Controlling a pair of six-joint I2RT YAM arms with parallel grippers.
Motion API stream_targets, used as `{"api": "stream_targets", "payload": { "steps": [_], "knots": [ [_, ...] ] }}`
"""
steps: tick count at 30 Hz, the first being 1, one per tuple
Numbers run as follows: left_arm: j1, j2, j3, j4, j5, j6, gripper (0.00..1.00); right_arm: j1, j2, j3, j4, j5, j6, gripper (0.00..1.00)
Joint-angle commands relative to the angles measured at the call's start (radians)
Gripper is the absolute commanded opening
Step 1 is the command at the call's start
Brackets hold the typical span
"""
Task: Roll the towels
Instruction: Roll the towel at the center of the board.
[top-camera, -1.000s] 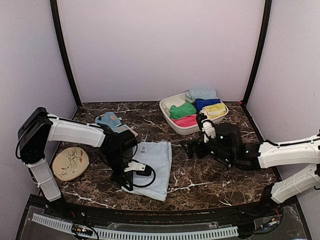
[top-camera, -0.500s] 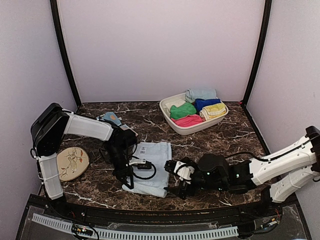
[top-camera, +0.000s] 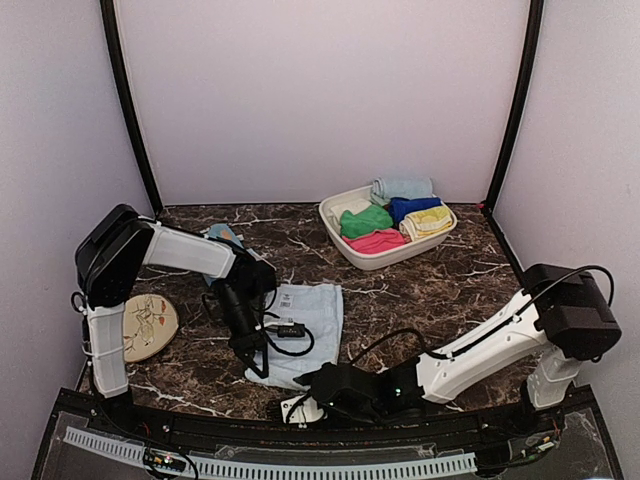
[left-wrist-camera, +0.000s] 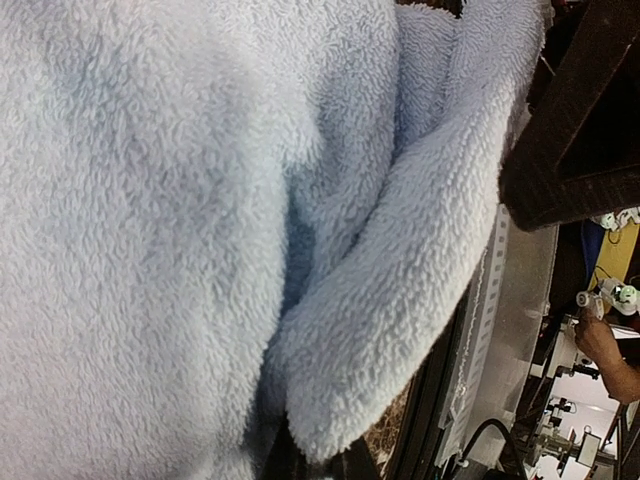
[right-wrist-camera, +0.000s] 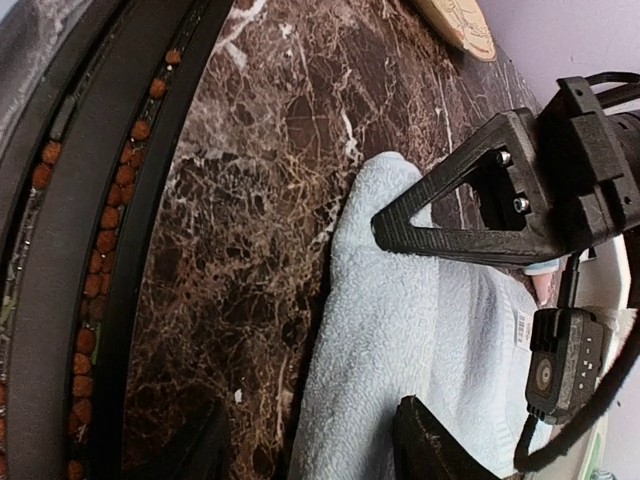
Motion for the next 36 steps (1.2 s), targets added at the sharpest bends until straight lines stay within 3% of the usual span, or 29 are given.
{"api": "stream_targets", "payload": {
  "steps": [1, 8, 14, 16, 19, 20, 26, 30, 36],
  "knots": [
    [0.013, 0.023, 0.021, -0.018, 0.001, 0.016, 0.0, -0.001, 0.069, 0.045, 0.023, 0.054, -0.116, 0.52],
    [0.016, 0.025, 0.019, -0.037, 0.006, 0.049, 0.0, -0.074, 0.117, 0.047, 0.012, 0.014, 0.048, 0.4],
    [0.019, -0.028, -0.019, -0.021, -0.005, 0.095, 0.15, -0.138, 0.096, 0.011, -0.005, -0.139, 0.258, 0.34],
    [0.032, -0.059, -0.03, -0.001, -0.024, 0.095, 0.25, -0.162, 0.094, 0.011, -0.028, -0.24, 0.327, 0.25],
    [0.079, -0.141, -0.06, 0.059, -0.045, 0.08, 0.55, -0.214, 0.08, -0.002, -0.034, -0.399, 0.439, 0.14],
    [0.109, -0.179, -0.08, 0.089, -0.049, 0.078, 0.58, -0.23, 0.075, -0.016, -0.025, -0.448, 0.47, 0.12],
    [0.161, -0.411, -0.219, 0.256, -0.112, 0.059, 0.62, -0.34, 0.095, -0.046, -0.008, -0.696, 0.636, 0.02],
    [0.155, -0.519, -0.247, 0.275, -0.116, 0.075, 0.62, -0.407, 0.14, -0.024, -0.011, -0.88, 0.726, 0.0],
    [0.006, -0.547, -0.267, 0.296, -0.157, 0.076, 0.61, -0.504, 0.213, 0.026, -0.004, -1.073, 0.898, 0.0]
  ]
}}
